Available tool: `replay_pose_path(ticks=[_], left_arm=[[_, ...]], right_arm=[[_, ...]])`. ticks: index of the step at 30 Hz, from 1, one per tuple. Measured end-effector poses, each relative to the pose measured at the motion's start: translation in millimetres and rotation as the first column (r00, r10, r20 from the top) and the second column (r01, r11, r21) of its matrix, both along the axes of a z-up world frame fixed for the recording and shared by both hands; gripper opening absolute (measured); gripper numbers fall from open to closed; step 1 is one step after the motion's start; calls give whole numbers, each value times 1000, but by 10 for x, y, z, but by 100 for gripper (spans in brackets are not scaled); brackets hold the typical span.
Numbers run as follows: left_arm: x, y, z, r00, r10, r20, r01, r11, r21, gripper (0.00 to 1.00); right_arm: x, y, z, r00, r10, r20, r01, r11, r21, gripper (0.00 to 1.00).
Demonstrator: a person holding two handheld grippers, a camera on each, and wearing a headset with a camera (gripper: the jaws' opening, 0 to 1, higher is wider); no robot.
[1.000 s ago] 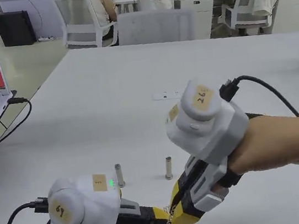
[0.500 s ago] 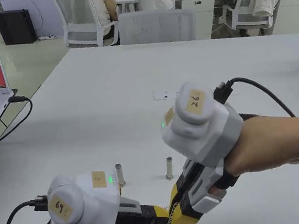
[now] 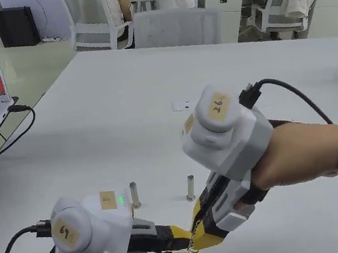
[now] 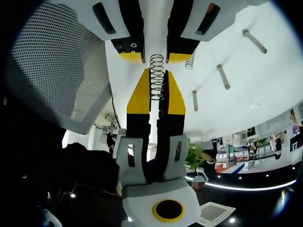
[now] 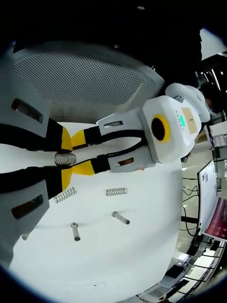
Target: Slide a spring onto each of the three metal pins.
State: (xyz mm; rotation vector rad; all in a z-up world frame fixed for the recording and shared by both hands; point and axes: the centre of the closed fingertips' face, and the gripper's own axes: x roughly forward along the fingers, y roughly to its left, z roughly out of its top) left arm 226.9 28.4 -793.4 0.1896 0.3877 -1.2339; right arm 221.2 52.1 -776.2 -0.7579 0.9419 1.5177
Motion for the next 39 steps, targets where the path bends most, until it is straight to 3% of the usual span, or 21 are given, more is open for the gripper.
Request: replay_pose_path(ticks=[13,23,29,39], left_arm=[[137,159,15,995,100,-23,-100,995,-29,36],[124,286,27,988,149,-34,-151,987,-52,53],[150,406,4,979,196,-47,-199,979,-53,62],[203,617,-16,955,290,-66,-294,954,-63,77]], right_arm=[[114,-121,50,999,-37,17,37,999,4,9],[174,-195,59,998,-52,26,52,999,-1,9],[223,-263,76,997,-64,31,64,998,-3,9],[349,-429,133,993,-107,48,107,994,-2,9]])
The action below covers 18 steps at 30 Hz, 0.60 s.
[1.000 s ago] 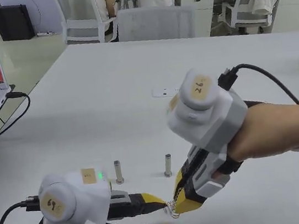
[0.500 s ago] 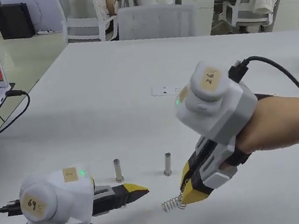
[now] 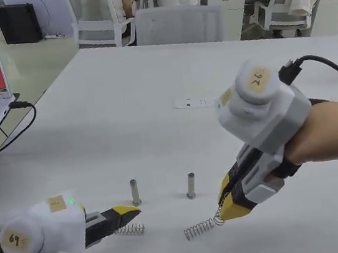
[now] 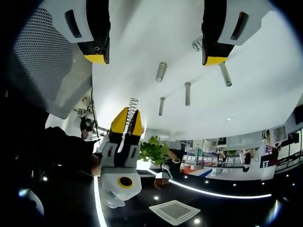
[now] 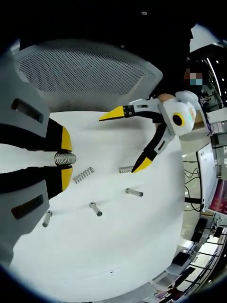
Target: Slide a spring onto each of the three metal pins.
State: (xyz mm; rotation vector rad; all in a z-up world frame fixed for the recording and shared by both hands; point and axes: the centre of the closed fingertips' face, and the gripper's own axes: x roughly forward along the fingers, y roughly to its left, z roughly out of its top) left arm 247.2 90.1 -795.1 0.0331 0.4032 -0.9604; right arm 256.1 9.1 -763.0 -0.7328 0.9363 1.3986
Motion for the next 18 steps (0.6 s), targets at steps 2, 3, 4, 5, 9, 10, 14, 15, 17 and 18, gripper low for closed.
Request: replay_pose_path(ticks=[2,3,4,5,9,10,14,15,17,18], left_arm=[[6,19,-5,1000,12,0,-12,1000,1,80],[7,28,-7,1000,15,-2,-15,1000,0,80],[9,39,-5,1000,24,-5,-24,1000,-3,81],[9,46,-8,1000,29,-7,-29,1000,-3,83],[6,67,-3,999,47,-4,-47,999,-7,87],[13,73,-3,999,51,-3,-51,999,-7,89],[24,93,3,998,66,1,-66,998,-14,92],[24,100,-2,998,70,1,-70,997,-13,93],[26,113,-15,997,75,2,-75,997,-10,95],[29,118,-16,997,79,3,-79,997,-10,97]], right_arm=[[29,-29,9,1000,-8,5,8,1000,-1,9],[37,-42,14,1000,-10,8,10,1000,-3,9],[49,-62,25,1000,-14,12,14,1000,-4,9],[59,-75,33,1000,-17,13,17,1000,-4,9],[124,-140,85,999,-35,23,35,999,-2,9],[140,-154,95,999,-40,25,40,999,-2,9],[205,-222,147,998,-56,36,57,998,-4,9],[232,-248,167,997,-64,40,64,998,-3,9],[276,-289,197,996,-75,49,75,997,-3,9],[294,-304,209,995,-80,50,81,997,-2,9]])
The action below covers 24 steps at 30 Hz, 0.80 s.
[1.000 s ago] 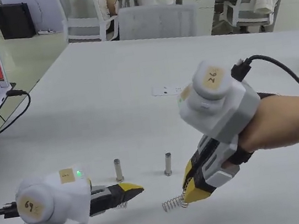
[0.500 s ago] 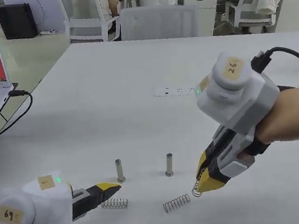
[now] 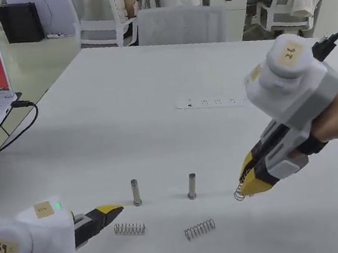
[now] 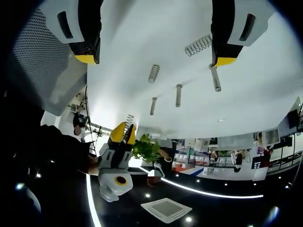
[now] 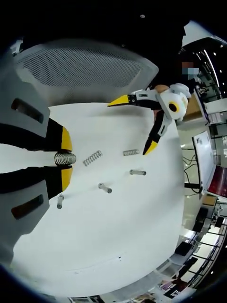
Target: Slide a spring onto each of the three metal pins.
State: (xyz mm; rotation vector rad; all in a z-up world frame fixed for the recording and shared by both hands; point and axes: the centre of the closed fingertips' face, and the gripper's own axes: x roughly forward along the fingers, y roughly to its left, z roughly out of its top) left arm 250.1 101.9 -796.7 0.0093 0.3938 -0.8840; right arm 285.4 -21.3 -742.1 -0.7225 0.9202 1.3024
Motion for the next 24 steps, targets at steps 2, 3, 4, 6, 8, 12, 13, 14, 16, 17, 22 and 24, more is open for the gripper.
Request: replay_pose_path(ticks=[2,3,4,6,8,12,13,14,16,17,22,24], left_arm=[[5,11,3,1000,6,2,-6,1000,-3,98],[8,19,4,1000,9,3,-9,1000,-3,98],[11,23,8,1000,12,4,-12,1000,-4,98],[17,28,21,1000,15,8,-15,1000,-8,98],[23,30,33,1000,18,13,-18,1000,-9,98],[27,31,35,1000,20,13,-20,1000,-11,98],[24,27,37,1000,20,13,-20,1000,-12,98],[24,26,38,1000,20,13,-19,1000,-12,98],[20,22,37,1000,18,13,-17,1000,-12,98],[20,20,38,1000,17,13,-17,1000,-13,98],[22,21,44,1000,20,14,-19,1000,-15,98],[23,22,48,1000,22,14,-21,1000,-17,98]], right_arm=[[47,-50,24,1000,-12,9,12,1000,-4,9],[68,-73,31,1000,-17,15,17,1000,-8,9],[92,-109,42,999,-23,21,24,1000,-15,9],[133,-157,67,999,-37,24,38,999,-16,9],[175,-199,84,998,-48,35,49,999,-23,9],[289,-295,101,996,-71,54,74,996,-42,9],[319,-319,95,995,-77,58,80,996,-47,9],[340,-334,89,995,-81,61,84,995,-51,9],[386,-362,71,994,-89,64,93,994,-60,9],[403,-366,67,994,-91,65,95,994,-61,9],[518,-399,-13,992,-103,75,109,990,-89,9],[552,-398,-41,992,-104,76,111,989,-95,9]])
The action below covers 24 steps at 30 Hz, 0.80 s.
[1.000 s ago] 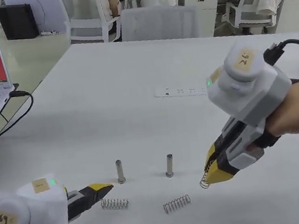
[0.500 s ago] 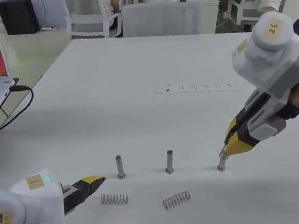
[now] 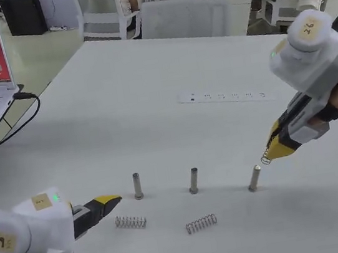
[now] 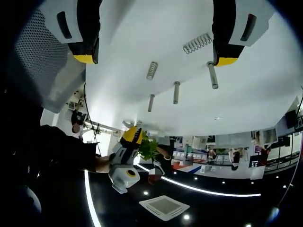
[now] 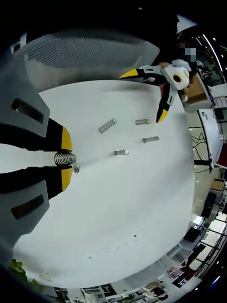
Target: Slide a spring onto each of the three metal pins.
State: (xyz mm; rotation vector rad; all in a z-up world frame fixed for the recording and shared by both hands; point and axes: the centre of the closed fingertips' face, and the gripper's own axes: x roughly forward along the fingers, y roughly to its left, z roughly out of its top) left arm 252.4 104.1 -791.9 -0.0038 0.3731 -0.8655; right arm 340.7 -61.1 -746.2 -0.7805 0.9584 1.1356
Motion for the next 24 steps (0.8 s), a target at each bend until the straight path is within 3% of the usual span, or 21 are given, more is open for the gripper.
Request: replay_pose_path(ticks=[11,24], left_arm=[[-2,11,-10,1000,7,-2,-7,1000,-1,98],[1,34,-28,1000,13,-6,-13,1000,-2,98]], right_arm=[[149,-9,-203,1000,-9,-21,8,999,-46,9],[208,3,-310,999,-1,-36,-1,998,-70,9]])
